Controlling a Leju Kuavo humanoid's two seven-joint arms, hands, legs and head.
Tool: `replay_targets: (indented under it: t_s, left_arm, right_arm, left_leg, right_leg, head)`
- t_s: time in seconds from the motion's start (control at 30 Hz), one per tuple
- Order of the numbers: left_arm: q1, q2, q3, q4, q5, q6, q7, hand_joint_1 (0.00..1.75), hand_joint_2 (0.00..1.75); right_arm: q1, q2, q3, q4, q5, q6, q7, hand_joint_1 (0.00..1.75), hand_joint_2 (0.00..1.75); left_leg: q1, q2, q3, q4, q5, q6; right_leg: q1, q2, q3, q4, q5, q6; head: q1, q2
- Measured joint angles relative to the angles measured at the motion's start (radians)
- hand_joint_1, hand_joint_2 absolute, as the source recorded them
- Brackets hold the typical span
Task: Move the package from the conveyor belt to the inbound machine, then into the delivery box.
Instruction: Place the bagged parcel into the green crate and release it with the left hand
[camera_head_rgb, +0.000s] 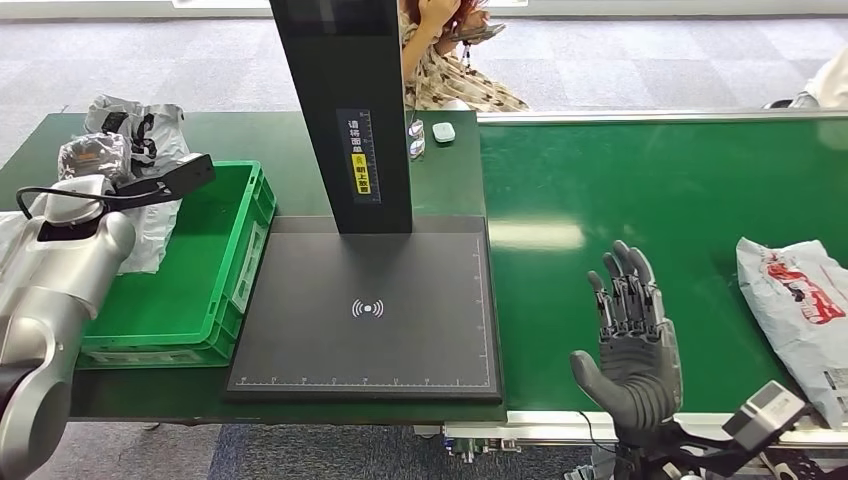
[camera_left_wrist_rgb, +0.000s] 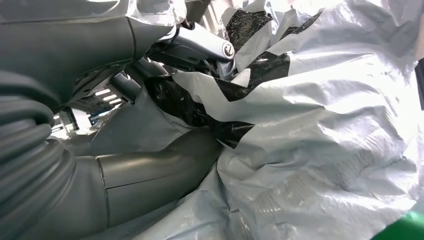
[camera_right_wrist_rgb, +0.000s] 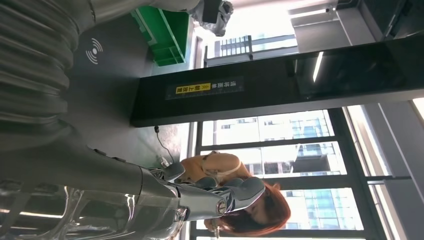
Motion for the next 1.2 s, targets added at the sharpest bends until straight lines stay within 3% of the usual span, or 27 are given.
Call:
replay_targets:
  t_s: [0.07, 0.4, 0.63, 0.73, 0.9, 1.07, 1.2]
  left_arm:
    - [0.004, -0.008, 0.000, 0.010, 0.000, -0.007, -0.001, 0.01, 1.75]
    - [0.020, -0.050, 0.032, 0.015, 0.098, 0.025, -0.069, 0.00, 1.75]
    - [0.119, -0.042, 0.070, -0.182, 0.208, 0.083, -0.071, 0.00, 1.75]
    - [0.225, -0.032, 0.102, -0.351, 0.293, 0.165, -0.102, 0.00, 1.75]
    - [0.518, -0.076, 0.138, -0.759, 0.560, 0.202, -0.259, 0.00, 1.75]
    - [0.814, -0.165, 0.060, -1.074, 0.815, 0.140, -0.376, 0.00, 1.75]
    - [0.947, -0.233, -0.021, -1.166, 0.972, 0.108, -0.421, 0.00, 1.75]
  right_arm:
    - [-0.005, 0.000, 0.000, 0.000, 0.000, 0.004, 0.003, 0.00, 1.75]
    - [-0.016, 0.000, 0.000, 0.000, 0.003, 0.010, 0.010, 0.00, 1.75]
    - [-0.006, 0.000, 0.000, -0.002, 0.010, 0.008, -0.005, 0.00, 1.75]
    - [0.001, 0.001, 0.000, -0.008, 0.029, -0.013, -0.014, 0.00, 1.75]
    - [0.035, 0.014, 0.000, -0.024, 0.087, -0.105, -0.038, 0.00, 1.75]
    - [0.058, 0.027, 0.019, -0.023, 0.142, -0.216, -0.047, 0.00, 1.75]
    - [0.058, 0.030, 0.071, 0.000, 0.170, -0.283, -0.038, 0.00, 1.75]
  left_leg:
    - [0.000, 0.000, 0.000, 0.000, 0.000, 0.000]
    - [0.000, 0.000, 0.000, 0.000, 0.000, 0.000]
    - [0.000, 0.001, -0.001, 0.000, 0.000, 0.000]
    - [0.000, 0.002, 0.000, 0.000, 0.000, 0.000]
    - [-0.001, 0.003, -0.001, 0.000, -0.002, 0.000]
    - [-0.002, 0.005, -0.001, 0.000, -0.006, 0.001]
    - [-0.002, 0.005, -0.002, 0.000, -0.007, 0.003]
  right_leg:
    - [0.000, 0.000, 0.000, 0.000, 0.000, 0.000]
    - [0.000, 0.000, 0.000, 0.000, 0.000, 0.000]
    - [0.000, 0.001, -0.001, 0.000, 0.000, 0.000]
    - [0.000, 0.003, -0.002, 0.000, 0.000, 0.000]
    - [-0.001, 0.003, -0.002, -0.001, -0.002, 0.000]
    - [-0.002, 0.006, -0.003, -0.002, -0.003, 0.002]
    - [-0.002, 0.005, -0.003, -0.002, -0.004, 0.004]
  head:
    - [0.000, 0.000]
    - [0.000, 0.000]
    - [0.000, 0.000]
    - [0.000, 0.000]
    - [0.002, 0.000]
    - [0.004, 0.000]
    - [0.004, 0.000]
